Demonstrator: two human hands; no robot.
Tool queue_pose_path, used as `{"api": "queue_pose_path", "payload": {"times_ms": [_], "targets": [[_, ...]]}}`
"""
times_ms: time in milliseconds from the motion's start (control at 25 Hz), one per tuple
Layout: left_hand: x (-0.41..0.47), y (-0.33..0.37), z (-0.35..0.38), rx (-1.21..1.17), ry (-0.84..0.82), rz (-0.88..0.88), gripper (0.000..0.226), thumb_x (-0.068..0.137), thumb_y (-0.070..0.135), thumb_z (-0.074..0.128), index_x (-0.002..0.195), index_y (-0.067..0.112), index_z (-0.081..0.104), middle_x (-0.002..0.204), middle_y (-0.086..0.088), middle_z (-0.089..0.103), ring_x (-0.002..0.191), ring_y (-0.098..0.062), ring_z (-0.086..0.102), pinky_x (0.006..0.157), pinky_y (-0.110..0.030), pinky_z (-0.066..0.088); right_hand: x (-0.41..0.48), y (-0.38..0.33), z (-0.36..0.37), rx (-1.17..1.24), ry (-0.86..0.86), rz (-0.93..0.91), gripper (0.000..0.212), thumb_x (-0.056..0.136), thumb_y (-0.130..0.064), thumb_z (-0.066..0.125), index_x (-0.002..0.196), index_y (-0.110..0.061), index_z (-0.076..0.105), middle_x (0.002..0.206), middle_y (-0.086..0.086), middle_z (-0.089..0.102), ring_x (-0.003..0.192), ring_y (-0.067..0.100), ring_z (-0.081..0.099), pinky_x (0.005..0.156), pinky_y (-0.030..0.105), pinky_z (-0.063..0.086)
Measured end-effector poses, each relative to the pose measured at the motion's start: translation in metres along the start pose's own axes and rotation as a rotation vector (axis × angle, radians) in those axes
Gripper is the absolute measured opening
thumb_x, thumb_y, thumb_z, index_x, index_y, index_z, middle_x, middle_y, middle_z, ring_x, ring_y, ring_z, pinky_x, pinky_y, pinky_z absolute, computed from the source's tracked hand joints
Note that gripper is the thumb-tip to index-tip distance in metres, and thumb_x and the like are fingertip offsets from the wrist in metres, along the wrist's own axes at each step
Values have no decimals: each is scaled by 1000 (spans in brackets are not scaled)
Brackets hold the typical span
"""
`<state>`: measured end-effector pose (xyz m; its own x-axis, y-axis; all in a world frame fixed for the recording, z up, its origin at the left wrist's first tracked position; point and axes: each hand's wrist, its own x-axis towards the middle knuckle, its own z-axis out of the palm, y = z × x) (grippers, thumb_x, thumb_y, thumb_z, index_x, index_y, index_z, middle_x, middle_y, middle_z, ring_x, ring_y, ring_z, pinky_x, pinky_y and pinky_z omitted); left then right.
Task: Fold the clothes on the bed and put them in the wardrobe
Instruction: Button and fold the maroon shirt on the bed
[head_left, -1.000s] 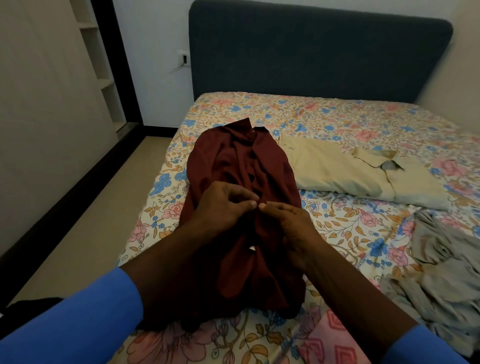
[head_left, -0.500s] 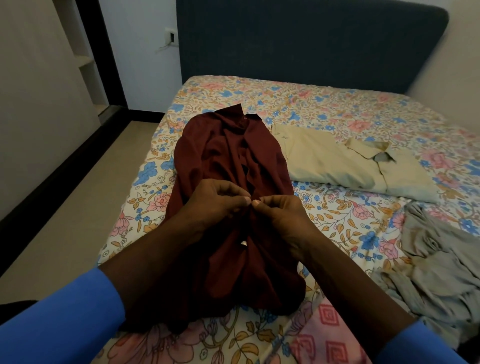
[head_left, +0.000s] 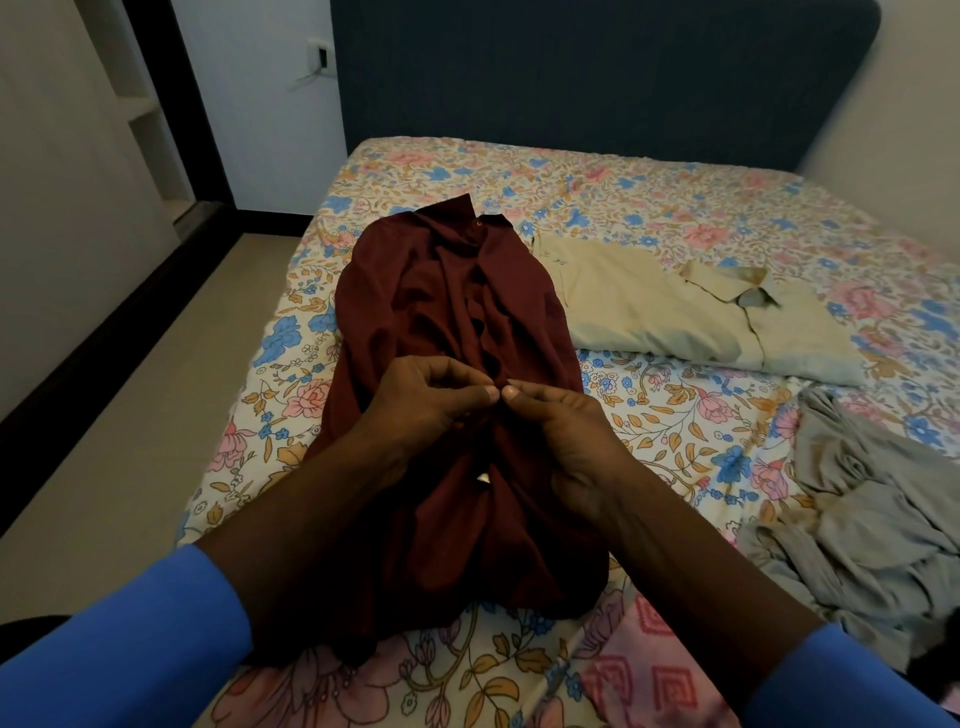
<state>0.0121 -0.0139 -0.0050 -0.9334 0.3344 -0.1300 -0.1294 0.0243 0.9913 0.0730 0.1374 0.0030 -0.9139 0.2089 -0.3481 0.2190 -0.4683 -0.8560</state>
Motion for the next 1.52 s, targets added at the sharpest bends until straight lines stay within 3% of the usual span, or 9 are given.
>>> {"api": "queue_pose_path", "payload": {"times_ms": [200,400,680,880,1000,1160,1280,1360,1520], "targets": [[-4,-3,11,-65,140,6,7,87,5,79,91,0,76,72,-7,75,60,-9,70,54,-17,52,1,8,-1,-34,8,-100,17,94,0,67,108,0,75,104,20,77,103,32,75,94,42,60],[-3,-11,14,-228,184,-158,3,87,3,78,89,3,75,76,-11,76,65,-16,74,54,-21,54,6,16,-2,-501,89,-349,17,92,-9,75,108,-8,79,97,4,80,96,17,77,95,43,60],[-1,-14,4,-56,50,-12,21,94,-7,62,104,8,74,92,-14,79,85,-23,75,78,-28,60,11,0,-10,-968,111,-540,13,89,-17,80,102,-19,81,84,-15,74,80,-4,70,70,5,50],[-5,-18,6,56,-66,98,30,90,-4,65,111,17,64,90,-14,78,89,-34,77,83,-45,62,14,-9,-9,-1452,8,-650,19,96,-17,69,113,-19,77,103,-2,76,90,13,68,79,22,51],[-7,-21,10,-14,-107,83,30,86,-1,66,110,16,64,96,-19,77,86,-33,75,80,-44,62,16,-8,-6,-1636,-45,-647,20,99,-23,66,116,-20,76,100,1,72,82,14,62,75,21,39],[-1,-18,9,-235,-72,-76,29,93,-4,62,118,10,66,109,-18,75,94,-26,72,90,-40,58,11,-8,-6,-1557,70,-904,13,96,-23,71,104,-15,77,87,4,64,72,15,51,59,18,29],[1,-14,7,-393,-111,-142,24,96,9,65,119,8,70,103,-9,77,89,-18,73,80,-30,60,7,-5,-1,-1476,170,-1050,8,94,-16,69,96,-12,75,83,5,60,72,20,54,59,27,40],[-1,-15,7,-396,-77,-126,27,90,18,74,114,7,72,103,-10,78,89,-18,76,74,-26,59,5,-3,1,-1328,105,-961,14,96,-12,63,97,-12,77,86,2,68,73,14,61,64,23,45],[-2,-18,0,-273,39,-68,19,88,3,77,106,2,71,95,-18,77,83,-24,78,66,-25,60,5,-10,-3,-995,15,-629,12,95,-17,69,99,-20,80,80,-10,76,70,-2,70,61,12,53]]}}
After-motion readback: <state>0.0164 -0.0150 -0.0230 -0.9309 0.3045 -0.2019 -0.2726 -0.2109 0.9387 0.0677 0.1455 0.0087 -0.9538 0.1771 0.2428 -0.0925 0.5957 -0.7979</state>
